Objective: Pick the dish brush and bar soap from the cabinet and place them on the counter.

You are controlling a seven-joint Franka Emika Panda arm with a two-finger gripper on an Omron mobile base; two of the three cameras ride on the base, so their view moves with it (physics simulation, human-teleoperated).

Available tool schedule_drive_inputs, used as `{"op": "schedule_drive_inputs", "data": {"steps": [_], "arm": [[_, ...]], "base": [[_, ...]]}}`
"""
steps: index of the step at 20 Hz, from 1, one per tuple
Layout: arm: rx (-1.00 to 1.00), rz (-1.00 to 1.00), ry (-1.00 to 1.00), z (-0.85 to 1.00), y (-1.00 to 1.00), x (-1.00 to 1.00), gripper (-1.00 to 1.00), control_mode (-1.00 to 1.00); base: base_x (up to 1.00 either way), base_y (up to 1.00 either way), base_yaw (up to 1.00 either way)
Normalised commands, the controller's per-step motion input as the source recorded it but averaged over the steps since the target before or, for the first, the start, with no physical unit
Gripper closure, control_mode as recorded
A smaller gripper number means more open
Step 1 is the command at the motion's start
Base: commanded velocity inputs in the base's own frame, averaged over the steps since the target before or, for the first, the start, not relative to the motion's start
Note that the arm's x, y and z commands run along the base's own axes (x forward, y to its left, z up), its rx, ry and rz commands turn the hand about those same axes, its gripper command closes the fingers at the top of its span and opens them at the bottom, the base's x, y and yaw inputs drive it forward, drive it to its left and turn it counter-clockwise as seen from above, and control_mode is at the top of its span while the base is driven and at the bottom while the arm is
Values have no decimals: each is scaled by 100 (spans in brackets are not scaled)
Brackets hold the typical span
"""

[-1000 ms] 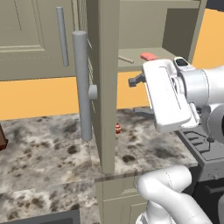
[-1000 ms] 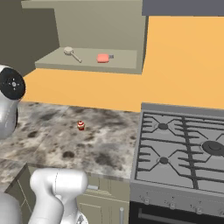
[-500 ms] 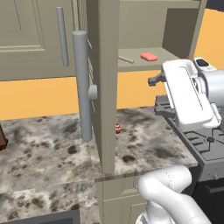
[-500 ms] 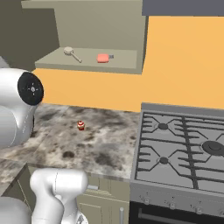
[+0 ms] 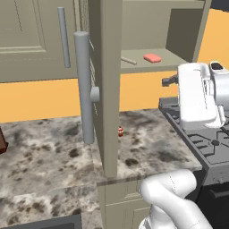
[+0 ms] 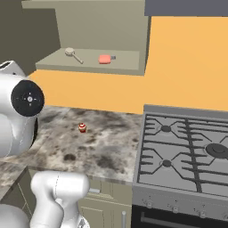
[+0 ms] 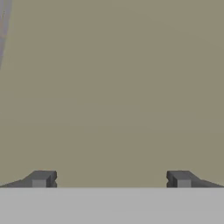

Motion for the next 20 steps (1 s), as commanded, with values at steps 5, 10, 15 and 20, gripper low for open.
{"op": "schedule_drive_inputs", "data": {"steps": [5, 10, 15, 20], "arm": [[1, -32, 1, -7, -26, 20, -100, -100], [1, -15, 0, 0, -32, 1, -100, -100], [2, -27, 16, 0, -25, 23, -100, -100], [0, -38, 29, 0, -13, 34, -100, -100]], "base": [[0, 0, 0], [0, 0, 0], [0, 0, 0], [0, 0, 0]]}}
